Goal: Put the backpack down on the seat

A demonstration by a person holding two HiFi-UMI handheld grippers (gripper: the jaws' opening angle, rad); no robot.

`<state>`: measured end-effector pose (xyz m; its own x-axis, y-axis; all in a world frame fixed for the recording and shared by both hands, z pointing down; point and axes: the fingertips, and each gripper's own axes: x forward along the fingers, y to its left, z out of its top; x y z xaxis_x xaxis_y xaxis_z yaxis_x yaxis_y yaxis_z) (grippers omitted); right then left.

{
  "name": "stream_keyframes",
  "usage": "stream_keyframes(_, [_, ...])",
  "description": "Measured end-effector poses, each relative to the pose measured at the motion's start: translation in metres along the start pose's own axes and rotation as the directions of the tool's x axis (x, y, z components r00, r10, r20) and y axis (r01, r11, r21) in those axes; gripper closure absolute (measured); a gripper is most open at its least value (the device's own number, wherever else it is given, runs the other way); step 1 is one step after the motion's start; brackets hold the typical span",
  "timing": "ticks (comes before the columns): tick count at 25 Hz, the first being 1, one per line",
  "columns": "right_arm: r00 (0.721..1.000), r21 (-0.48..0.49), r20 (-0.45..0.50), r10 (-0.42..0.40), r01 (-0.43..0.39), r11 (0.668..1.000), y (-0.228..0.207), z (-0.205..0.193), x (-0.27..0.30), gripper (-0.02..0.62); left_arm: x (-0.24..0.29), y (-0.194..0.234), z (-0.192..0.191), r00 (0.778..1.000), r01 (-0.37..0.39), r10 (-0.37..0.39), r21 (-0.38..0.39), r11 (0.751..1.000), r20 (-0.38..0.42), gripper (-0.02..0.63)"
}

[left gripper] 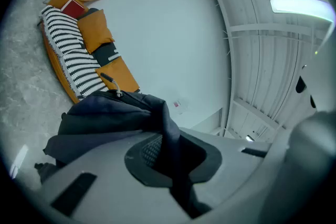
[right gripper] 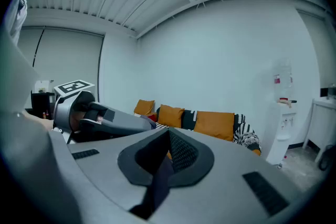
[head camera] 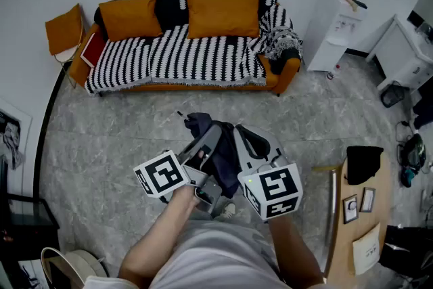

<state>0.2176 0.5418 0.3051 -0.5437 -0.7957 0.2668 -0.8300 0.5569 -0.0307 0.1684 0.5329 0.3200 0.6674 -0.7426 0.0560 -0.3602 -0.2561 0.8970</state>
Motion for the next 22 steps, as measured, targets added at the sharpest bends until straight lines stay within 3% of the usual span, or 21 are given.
stream_keyframes(12, [1.000,0.020,0.020,0.003,-0.003,1.000,-0.012,0.001,0.000,0.594,0.008,0.000,0.004,1.000,-0.004,0.004,-0.004,1.000,0.011,0.594])
stream_keyframes(22, [1.000,0.031,-0.026,-0.007,0.007,0.999,-0.033,-0.004,0.046,0.594,0.044,0.025,0.032,1.000,0.000,-0.001,-0.051,0.999,-0.007,0.594])
